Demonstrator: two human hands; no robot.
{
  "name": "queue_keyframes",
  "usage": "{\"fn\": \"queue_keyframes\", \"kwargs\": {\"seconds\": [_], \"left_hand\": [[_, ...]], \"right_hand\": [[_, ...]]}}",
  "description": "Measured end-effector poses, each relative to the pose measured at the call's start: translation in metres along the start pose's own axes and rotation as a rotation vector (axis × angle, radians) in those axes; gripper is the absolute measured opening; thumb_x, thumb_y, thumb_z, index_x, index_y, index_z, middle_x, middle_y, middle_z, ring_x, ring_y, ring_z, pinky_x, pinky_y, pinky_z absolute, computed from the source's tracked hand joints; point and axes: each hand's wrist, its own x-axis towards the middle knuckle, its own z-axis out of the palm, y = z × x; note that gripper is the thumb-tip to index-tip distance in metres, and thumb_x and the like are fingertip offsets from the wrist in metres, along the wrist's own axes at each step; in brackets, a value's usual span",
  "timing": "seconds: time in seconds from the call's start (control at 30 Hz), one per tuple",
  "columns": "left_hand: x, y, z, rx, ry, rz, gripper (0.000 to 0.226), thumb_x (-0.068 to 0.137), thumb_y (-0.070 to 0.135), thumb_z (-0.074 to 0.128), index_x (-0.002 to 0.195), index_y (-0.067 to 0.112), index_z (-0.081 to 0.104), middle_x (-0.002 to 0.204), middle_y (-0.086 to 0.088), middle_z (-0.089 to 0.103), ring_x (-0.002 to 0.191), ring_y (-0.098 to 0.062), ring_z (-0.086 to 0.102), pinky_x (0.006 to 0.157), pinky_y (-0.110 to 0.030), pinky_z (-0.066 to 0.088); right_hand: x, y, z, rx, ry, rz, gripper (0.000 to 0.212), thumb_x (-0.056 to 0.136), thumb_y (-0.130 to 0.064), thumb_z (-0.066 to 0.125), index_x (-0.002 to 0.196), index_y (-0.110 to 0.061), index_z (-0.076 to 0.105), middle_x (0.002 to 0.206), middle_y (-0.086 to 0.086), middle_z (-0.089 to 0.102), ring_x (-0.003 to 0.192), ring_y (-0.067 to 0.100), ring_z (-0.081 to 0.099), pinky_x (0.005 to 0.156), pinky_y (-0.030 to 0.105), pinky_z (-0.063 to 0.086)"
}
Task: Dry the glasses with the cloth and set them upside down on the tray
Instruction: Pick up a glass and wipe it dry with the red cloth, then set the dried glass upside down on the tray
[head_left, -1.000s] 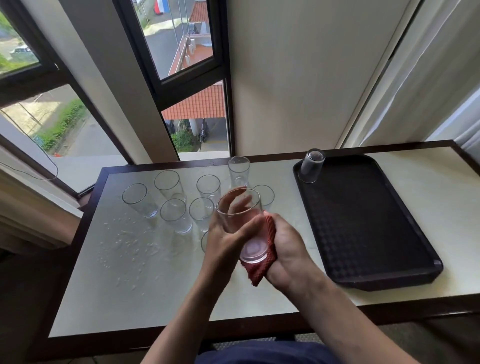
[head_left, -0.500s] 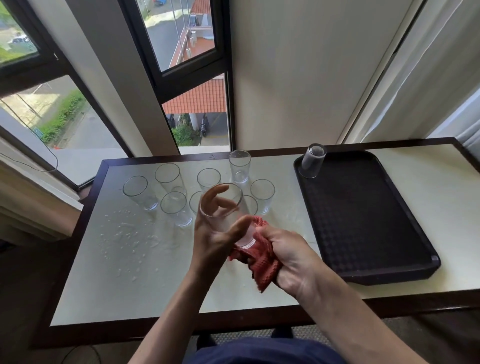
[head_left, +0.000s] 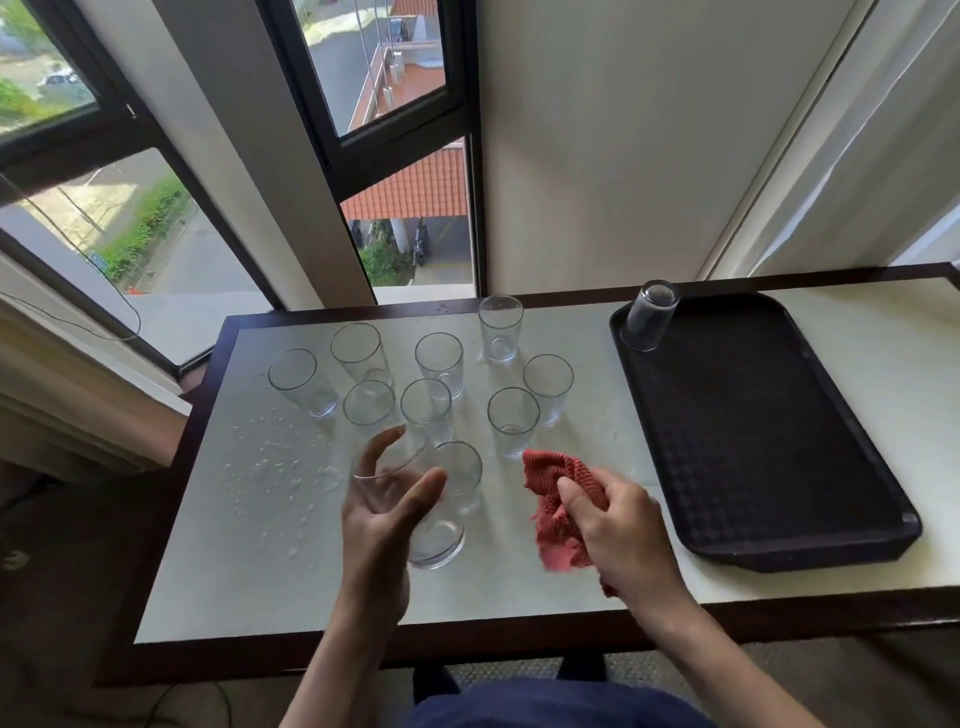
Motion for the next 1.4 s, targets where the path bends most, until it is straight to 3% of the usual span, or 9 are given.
{"fn": "queue_keyframes", "kwargs": {"seconds": [0.27,0.47,0.6,0.7,0.77,0.9,1.03,1.23,1.4], "left_hand": [[-0.006,-0.015,-0.041,-0.012,0.107,-0.215,0.087,0.04,0.056,0.093,0.114,0.022,0.062,0.071,-0.01,0.05,0.074,-0.027,0.058,0.064,-0.029,0.048],[-0.005,-0.014,-0.042,-0.028,0.092,-0.256,0.06,0.056,0.037,0.081,0.113,0.029,0.064,0.061,-0.006,0.051,0.066,-0.023,0.057,0.069,-0.033,0.043],[-0.002,-0.015,-0.052,-0.028,0.088,-0.264,0.086,0.034,0.055,0.093,0.112,0.031,0.066,0.064,-0.007,0.051,0.067,-0.021,0.058,0.073,-0.036,0.046],[0.0,-0.019,-0.059,-0.04,0.07,-0.29,0.1,0.026,0.063,0.094,0.116,0.031,0.065,0.072,-0.009,0.052,0.066,-0.017,0.06,0.075,-0.036,0.048],[0.0,-0.02,-0.06,-0.061,0.046,-0.324,0.097,0.029,0.059,0.096,0.117,0.033,0.064,0.078,-0.005,0.057,0.073,-0.016,0.061,0.078,-0.035,0.047],[-0.002,-0.017,-0.045,-0.006,-0.022,-0.331,0.071,0.055,0.036,0.083,0.121,0.031,0.06,0.077,0.011,0.074,0.091,-0.01,0.068,0.084,-0.029,0.04],[-0.006,-0.017,-0.02,-0.005,-0.183,-0.361,0.073,0.049,0.035,0.086,0.117,0.029,0.062,0.085,0.002,0.077,0.082,0.0,0.069,0.084,-0.029,0.042],[-0.017,-0.031,0.023,-0.026,-0.391,-0.414,0.066,0.048,0.031,0.092,0.109,0.034,0.069,0.122,-0.01,0.07,0.121,-0.026,0.063,0.084,-0.026,0.055],[-0.019,-0.04,0.057,0.043,-0.495,-0.442,0.072,0.048,0.032,0.09,0.116,0.028,0.067,0.125,0.0,0.065,0.103,-0.002,0.069,0.068,-0.017,0.056]], "right_hand": [[0.034,0.082,0.034,-0.584,0.15,-0.374,0.04,0.088,-0.021,0.065,0.123,-0.003,0.062,0.095,0.014,0.068,0.085,0.032,0.064,0.074,0.042,0.058],[0.036,0.133,0.08,-1.002,-0.221,-0.364,0.055,0.085,-0.025,0.039,0.131,-0.004,0.06,0.14,0.017,0.051,0.12,0.039,0.061,0.092,0.049,0.054],[0.028,0.143,0.09,-1.072,-0.352,-0.252,0.073,0.088,-0.056,0.034,0.145,-0.01,0.039,0.148,0.017,0.045,0.139,0.036,0.04,0.115,0.045,0.022],[0.031,0.13,0.083,-1.089,-0.354,-0.226,0.088,0.083,-0.067,0.004,0.154,-0.017,-0.003,0.161,0.013,-0.007,0.151,0.033,-0.004,0.121,0.04,-0.001],[0.025,0.113,0.079,-0.968,-0.363,-0.141,0.083,0.085,-0.063,-0.002,0.155,-0.02,-0.011,0.159,0.006,-0.022,0.15,0.027,-0.017,0.12,0.042,-0.007],[0.0,0.079,0.076,-0.452,0.053,-0.081,0.041,0.098,-0.029,0.053,0.136,-0.013,0.055,0.138,0.008,0.058,0.133,0.024,0.05,0.111,0.031,0.038],[-0.016,0.046,0.064,0.077,-0.034,0.158,0.009,0.093,-0.022,0.065,0.099,-0.022,0.071,0.094,0.001,0.074,0.088,0.011,0.068,0.076,0.021,0.05],[-0.03,0.044,0.039,1.031,-0.333,0.465,0.048,0.09,-0.041,0.065,0.129,-0.015,0.064,0.127,0.023,0.064,0.096,0.037,0.062,0.084,0.042,0.047],[-0.023,0.069,0.01,1.263,-0.26,0.532,0.098,0.06,-0.027,0.093,0.142,-0.001,0.046,0.137,0.03,0.054,0.084,0.036,0.066,0.056,0.032,0.057]]}}
